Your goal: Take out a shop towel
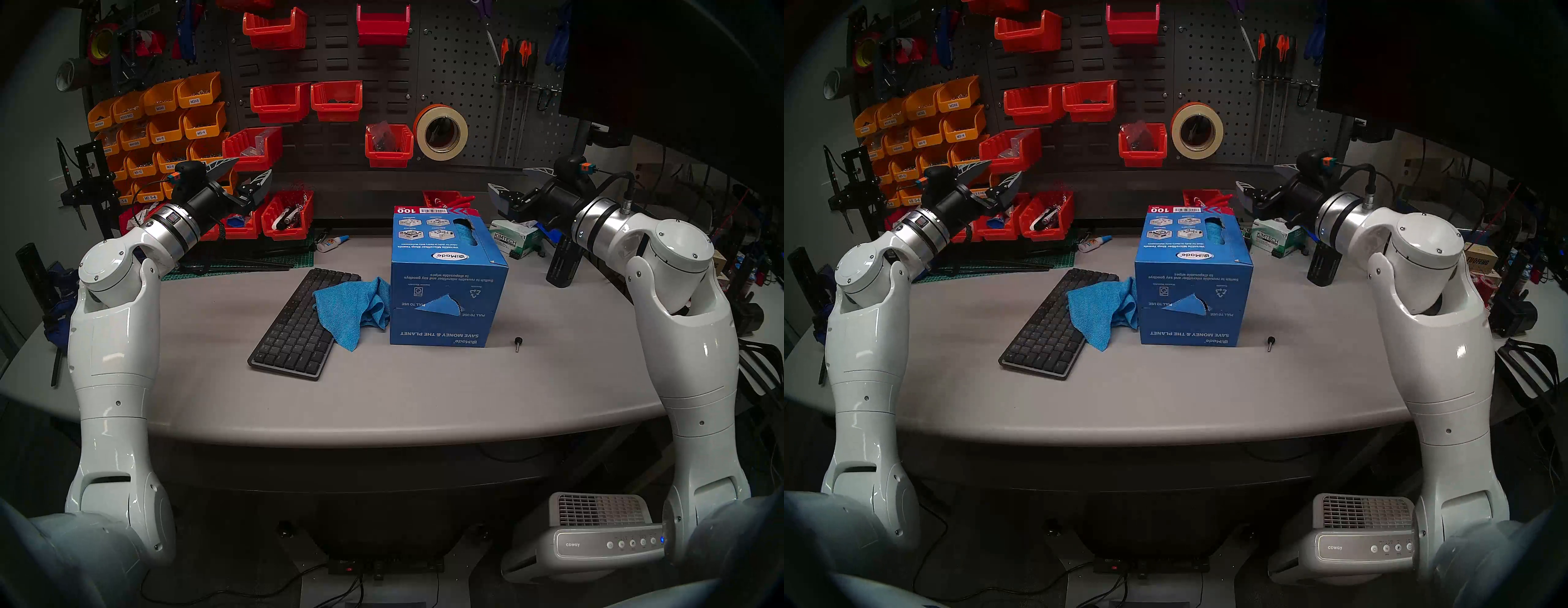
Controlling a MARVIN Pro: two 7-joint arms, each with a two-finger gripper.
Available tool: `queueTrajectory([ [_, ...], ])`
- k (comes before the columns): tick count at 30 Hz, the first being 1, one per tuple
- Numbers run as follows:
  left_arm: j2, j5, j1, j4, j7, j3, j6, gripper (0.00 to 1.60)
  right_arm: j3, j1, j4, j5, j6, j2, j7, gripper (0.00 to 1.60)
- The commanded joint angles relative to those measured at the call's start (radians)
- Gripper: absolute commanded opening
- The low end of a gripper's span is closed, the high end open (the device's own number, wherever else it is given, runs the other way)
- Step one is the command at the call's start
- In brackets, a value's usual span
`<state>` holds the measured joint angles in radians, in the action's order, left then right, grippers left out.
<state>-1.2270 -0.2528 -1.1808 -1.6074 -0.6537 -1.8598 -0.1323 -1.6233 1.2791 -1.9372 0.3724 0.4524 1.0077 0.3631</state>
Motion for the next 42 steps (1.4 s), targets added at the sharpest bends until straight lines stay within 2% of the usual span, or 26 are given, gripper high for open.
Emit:
queueTrajectory([
  [1,-0.084,0.042,-0.051,-0.118,0.125,-0.012,0.033,1.6,-0.044,0.098,-0.049,-0.056,-0.125,0.054,-0.094,1.6],
  [7,-0.129,0.085,-0.09,-0.161,0.203,-0.017,0.047,1.6,-0.055,0.149,-0.07,-0.093,-0.179,0.091,-0.148,1.6],
  [8,-0.136,0.104,-0.113,-0.188,0.239,-0.012,0.05,1.6,-0.057,0.164,-0.07,-0.101,-0.22,0.097,-0.16,1.6],
  [10,-0.159,0.119,-0.125,-0.197,0.261,-0.016,0.055,1.6,-0.062,0.18,-0.077,-0.114,-0.224,0.111,-0.177,1.6],
  [12,-0.177,0.152,-0.15,-0.227,0.317,-0.01,0.07,1.6,-0.066,0.2,-0.08,-0.129,-0.27,0.123,-0.193,1.6],
  [15,-0.194,0.173,-0.168,-0.246,0.35,-0.007,0.071,1.6,-0.08,0.226,-0.094,-0.139,-0.292,0.142,-0.207,1.6],
  [18,-0.206,0.189,-0.19,-0.265,0.376,-0.002,0.069,1.6,-0.099,0.261,-0.102,-0.132,-0.354,0.169,-0.215,1.6],
  [20,-0.213,0.194,-0.203,-0.276,0.385,0.0,0.07,1.6,-0.112,0.283,-0.112,-0.131,-0.359,0.188,-0.219,1.6],
  [22,-0.219,0.204,-0.214,-0.285,0.399,0.003,0.073,1.6,-0.122,0.312,-0.112,-0.131,-0.408,0.196,-0.214,1.6],
  [25,-0.225,0.211,-0.225,-0.294,0.411,0.003,0.07,1.6,-0.139,0.342,-0.116,-0.136,-0.434,0.215,-0.214,1.6],
  [26,-0.226,0.211,-0.229,-0.296,0.412,0.003,0.071,1.6,-0.143,0.355,-0.109,-0.139,-0.478,0.218,-0.216,1.6],
  [27,-0.227,0.212,-0.231,-0.298,0.414,0.002,0.071,1.6,-0.152,0.358,-0.118,-0.142,-0.444,0.227,-0.212,1.6],
  [28,-0.228,0.214,-0.235,-0.301,0.417,0.001,0.072,1.6,-0.157,0.37,-0.106,-0.138,-0.494,0.229,-0.213,1.6],
  [30,-0.232,0.212,-0.241,-0.306,0.421,-0.004,0.067,1.6,-0.167,0.379,-0.105,-0.139,-0.507,0.235,-0.206,1.6],
  [32,-0.238,0.209,-0.247,-0.311,0.427,-0.01,0.062,1.6,-0.168,0.388,-0.095,-0.137,-0.552,0.234,-0.195,1.6],
  [33,-0.237,0.209,-0.25,-0.314,0.427,-0.014,0.061,1.6,-0.171,0.388,-0.097,-0.137,-0.539,0.238,-0.19,1.6],
  [36,-0.241,0.197,-0.257,-0.329,0.427,-0.028,0.046,1.6,-0.162,0.386,-0.074,-0.131,-0.599,0.232,-0.181,1.6],
  [42,-0.249,0.157,-0.286,-0.39,0.406,-0.053,0.005,1.6,-0.138,0.34,-0.029,-0.131,-0.606,0.223,-0.152,1.6],
])
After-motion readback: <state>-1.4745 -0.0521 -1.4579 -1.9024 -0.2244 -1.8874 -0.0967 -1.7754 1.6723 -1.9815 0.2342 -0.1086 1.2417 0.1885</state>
